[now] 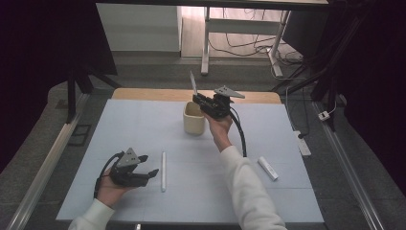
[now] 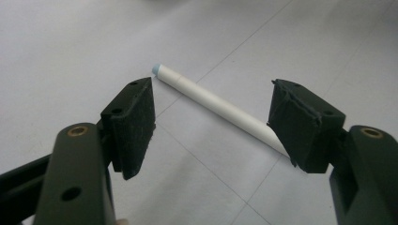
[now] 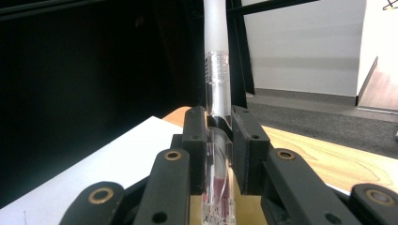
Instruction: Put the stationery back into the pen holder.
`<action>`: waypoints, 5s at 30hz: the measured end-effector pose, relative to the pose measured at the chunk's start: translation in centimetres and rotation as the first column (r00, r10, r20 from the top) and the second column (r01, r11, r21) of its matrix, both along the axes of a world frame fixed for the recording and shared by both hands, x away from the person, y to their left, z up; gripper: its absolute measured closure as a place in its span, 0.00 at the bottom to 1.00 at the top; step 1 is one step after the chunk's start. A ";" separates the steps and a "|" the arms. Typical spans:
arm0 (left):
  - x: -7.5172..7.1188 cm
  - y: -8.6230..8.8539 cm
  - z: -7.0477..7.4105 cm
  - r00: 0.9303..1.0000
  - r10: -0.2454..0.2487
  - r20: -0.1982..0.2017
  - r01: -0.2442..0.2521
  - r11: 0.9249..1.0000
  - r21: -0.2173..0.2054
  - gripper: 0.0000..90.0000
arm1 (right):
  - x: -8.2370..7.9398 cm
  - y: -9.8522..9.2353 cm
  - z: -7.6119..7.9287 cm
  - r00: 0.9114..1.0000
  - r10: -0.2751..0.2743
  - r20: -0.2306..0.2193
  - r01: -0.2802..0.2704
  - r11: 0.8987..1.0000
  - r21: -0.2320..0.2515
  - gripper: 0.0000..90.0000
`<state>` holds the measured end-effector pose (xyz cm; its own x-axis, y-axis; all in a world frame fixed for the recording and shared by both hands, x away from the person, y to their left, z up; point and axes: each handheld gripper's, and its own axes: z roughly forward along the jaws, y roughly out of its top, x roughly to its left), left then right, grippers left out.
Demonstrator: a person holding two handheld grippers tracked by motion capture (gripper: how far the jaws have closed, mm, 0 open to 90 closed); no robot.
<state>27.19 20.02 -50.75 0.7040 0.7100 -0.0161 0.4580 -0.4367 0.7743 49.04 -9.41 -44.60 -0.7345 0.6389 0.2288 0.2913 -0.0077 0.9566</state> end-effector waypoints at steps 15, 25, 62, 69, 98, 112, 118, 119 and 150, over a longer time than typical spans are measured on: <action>0.1 0.1 0.0 1.000 0.003 0.000 -0.003 1.000 0.003 0.35 | 0.1 0.2 -0.8 0.998 -0.050 0.023 0.052 0.996 -0.074 0.44; 0.0 0.0 0.0 1.000 0.000 0.001 0.000 1.000 0.013 0.35 | -0.9 -1.4 -0.4 1.000 -0.002 0.003 0.002 0.998 -0.070 0.47; 0.0 0.0 -0.2 1.000 0.018 -0.008 -0.018 1.000 0.022 0.35 | -10.5 -11.3 -0.6 0.994 0.092 -0.053 -0.099 0.982 -0.158 0.50; 0.0 0.0 -0.2 1.000 0.019 -0.007 -0.019 1.000 0.023 0.35 | -12.7 -13.4 -0.7 0.996 0.085 -0.037 -0.091 0.977 -0.194 0.50; 0.1 0.2 -0.1 1.000 0.025 -0.003 -0.025 1.000 0.009 0.35 | -18.4 -18.5 -4.1 0.998 0.036 -0.053 -0.051 0.947 -0.319 0.50; 0.3 -0.3 0.1 0.998 0.046 -0.046 -0.044 0.998 0.038 0.33 | -19.0 -19.7 -4.6 0.999 0.017 -0.051 -0.034 0.939 -0.343 0.49; 1.1 -0.8 0.7 0.987 0.097 -0.125 -0.091 0.994 0.052 0.29 | -19.0 -20.2 -4.4 0.999 0.004 -0.043 -0.019 0.939 -0.342 0.49; 1.2 -0.9 0.8 0.986 0.104 -0.128 -0.098 0.994 0.049 0.29 | -19.0 -20.3 -4.4 0.999 0.004 -0.043 -0.018 0.940 -0.341 0.49; 5.3 -5.1 0.6 0.959 0.191 -0.211 -0.151 0.969 0.193 0.32 | -19.0 -21.6 -4.7 0.999 0.017 -0.031 -0.027 0.938 -0.345 0.49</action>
